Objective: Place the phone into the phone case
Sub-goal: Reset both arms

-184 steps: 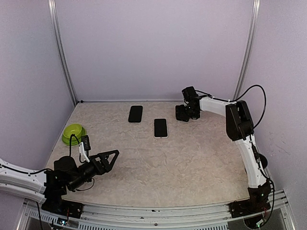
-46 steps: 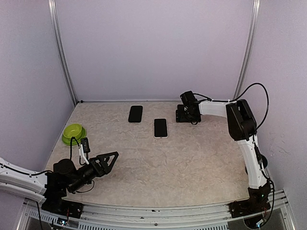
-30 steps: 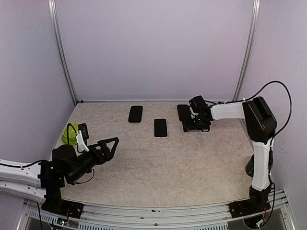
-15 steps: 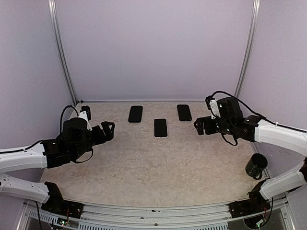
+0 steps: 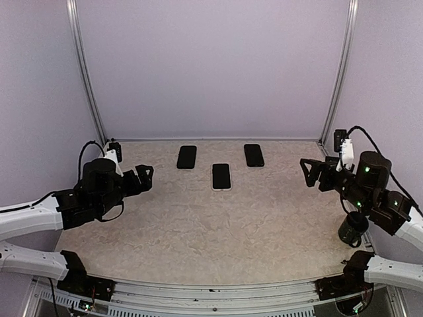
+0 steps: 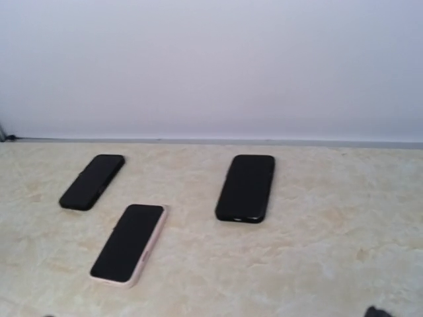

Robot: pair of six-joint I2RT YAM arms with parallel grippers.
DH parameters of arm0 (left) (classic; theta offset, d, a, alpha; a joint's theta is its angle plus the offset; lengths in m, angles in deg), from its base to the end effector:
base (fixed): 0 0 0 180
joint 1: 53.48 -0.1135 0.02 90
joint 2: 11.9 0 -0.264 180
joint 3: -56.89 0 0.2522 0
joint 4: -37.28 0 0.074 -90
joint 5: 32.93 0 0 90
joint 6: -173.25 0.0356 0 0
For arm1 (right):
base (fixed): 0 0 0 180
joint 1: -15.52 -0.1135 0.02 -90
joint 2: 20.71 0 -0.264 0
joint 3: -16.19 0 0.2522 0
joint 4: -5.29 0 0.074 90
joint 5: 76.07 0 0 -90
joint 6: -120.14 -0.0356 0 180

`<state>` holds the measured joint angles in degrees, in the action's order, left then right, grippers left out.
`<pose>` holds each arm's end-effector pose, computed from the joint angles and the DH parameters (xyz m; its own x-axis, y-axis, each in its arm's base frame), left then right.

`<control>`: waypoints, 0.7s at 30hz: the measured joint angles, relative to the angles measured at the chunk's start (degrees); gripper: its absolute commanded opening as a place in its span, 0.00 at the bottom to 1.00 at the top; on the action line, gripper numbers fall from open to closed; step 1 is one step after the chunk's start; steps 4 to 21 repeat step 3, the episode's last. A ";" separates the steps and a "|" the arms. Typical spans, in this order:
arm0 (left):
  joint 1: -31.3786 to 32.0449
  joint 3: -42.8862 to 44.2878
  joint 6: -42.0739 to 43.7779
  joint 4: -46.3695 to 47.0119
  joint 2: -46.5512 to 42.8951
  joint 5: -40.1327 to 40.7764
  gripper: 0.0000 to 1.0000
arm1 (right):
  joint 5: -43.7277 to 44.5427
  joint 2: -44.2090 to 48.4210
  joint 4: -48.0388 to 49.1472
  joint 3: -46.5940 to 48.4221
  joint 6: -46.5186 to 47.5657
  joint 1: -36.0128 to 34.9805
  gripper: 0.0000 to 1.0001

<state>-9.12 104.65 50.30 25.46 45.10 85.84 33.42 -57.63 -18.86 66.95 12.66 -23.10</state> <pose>0.1716 -0.1439 0.2566 -0.3743 -0.3008 -0.8772 0.1051 0.9261 -0.3624 0.1321 0.0904 0.3132 -0.2331 0.1762 -0.9564 -0.2746 0.9315 0.2386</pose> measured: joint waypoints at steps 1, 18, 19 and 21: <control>-0.02 0.00 0.02 0.00 -0.17 0.00 0.99 | 0.44 -0.11 -0.02 -0.04 -0.07 0.00 1.00; -0.04 0.00 0.04 0.00 -0.52 0.07 0.99 | 1.25 -0.70 -0.11 -0.13 -0.20 0.00 1.00; -0.04 0.00 0.04 0.00 -0.52 0.07 0.99 | 1.25 -0.70 -0.11 -0.13 -0.20 0.00 1.00; -0.04 0.00 0.04 0.00 -0.52 0.07 0.99 | 1.25 -0.70 -0.11 -0.13 -0.20 0.00 1.00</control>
